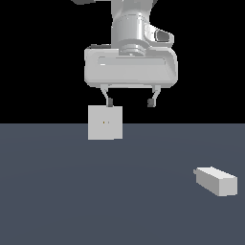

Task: Plug the charger into the wall socket.

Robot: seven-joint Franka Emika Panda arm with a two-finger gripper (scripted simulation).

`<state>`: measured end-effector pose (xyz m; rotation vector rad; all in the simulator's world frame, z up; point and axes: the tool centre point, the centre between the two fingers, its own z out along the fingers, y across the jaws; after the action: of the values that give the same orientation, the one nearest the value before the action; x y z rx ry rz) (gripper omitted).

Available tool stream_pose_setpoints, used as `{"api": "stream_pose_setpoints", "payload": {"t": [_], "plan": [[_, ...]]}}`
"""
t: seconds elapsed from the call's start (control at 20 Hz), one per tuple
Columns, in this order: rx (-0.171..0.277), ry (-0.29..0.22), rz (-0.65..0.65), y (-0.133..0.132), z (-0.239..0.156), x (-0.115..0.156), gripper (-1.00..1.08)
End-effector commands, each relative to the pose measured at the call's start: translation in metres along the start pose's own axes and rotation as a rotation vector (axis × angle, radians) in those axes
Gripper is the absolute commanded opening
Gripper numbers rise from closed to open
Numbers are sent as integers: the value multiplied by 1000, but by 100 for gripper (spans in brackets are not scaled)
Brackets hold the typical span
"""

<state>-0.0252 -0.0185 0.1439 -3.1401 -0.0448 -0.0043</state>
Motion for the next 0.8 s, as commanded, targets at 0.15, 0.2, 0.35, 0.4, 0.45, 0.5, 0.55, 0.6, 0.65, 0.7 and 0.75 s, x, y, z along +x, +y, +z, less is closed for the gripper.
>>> {"api": "stream_pose_setpoints", "payload": {"t": [0.15,0.2,0.35,0.4,0.45,0.5,0.55,0.6,0.65,0.7,0.75], "plan": [[0,12,-35,29,20,-27,100],[0,15,-42,36,24,-32,100],[0,22,-65,54,37,-48,100],[0,25,-72,61,41,-53,100],[0,27,-79,66,45,-57,100],[0,29,-85,72,49,-62,100],[0,32,-92,78,53,-66,100],[0,34,-98,83,57,-69,100],[0,35,-103,88,60,-73,100],[0,37,-108,93,63,-76,100],[0,39,-113,97,66,-78,100]]}}
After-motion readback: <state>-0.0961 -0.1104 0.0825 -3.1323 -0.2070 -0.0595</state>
